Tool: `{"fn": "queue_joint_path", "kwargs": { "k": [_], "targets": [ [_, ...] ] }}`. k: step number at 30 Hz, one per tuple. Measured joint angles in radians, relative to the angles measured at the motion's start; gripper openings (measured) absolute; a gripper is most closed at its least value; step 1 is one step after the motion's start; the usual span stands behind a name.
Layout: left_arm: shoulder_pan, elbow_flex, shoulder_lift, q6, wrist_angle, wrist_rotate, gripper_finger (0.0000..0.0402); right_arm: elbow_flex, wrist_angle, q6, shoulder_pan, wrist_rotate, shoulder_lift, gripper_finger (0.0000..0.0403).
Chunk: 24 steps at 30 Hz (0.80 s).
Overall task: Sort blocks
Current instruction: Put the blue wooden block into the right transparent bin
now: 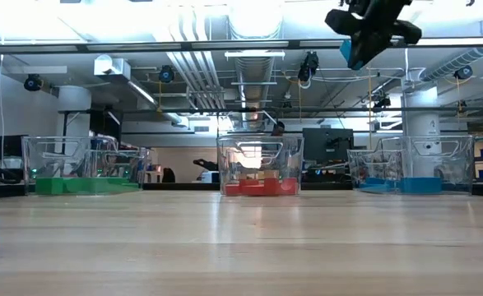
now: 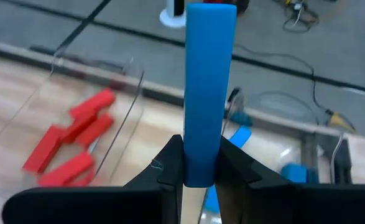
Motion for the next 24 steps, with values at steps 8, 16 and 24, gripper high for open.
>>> {"fn": "queue_joint_path", "kwargs": {
  "k": [8, 16, 24],
  "targets": [
    [0.058, 0.000, 0.000, 0.006, 0.026, 0.000, 0.0130, -0.144, 0.284, -0.219, -0.206, -0.037, -0.077, 0.0050],
    [0.113, 0.000, 0.000, 0.007, 0.026, 0.000, 0.0130, -0.333, 0.492, -0.256, -0.364, -0.084, -0.108, 0.0050],
    [0.159, 0.000, 0.000, 0.025, 0.026, 0.000, 0.0130, -0.488, 0.678, -0.223, -0.419, -0.084, -0.101, 0.0050]
  ]
}}
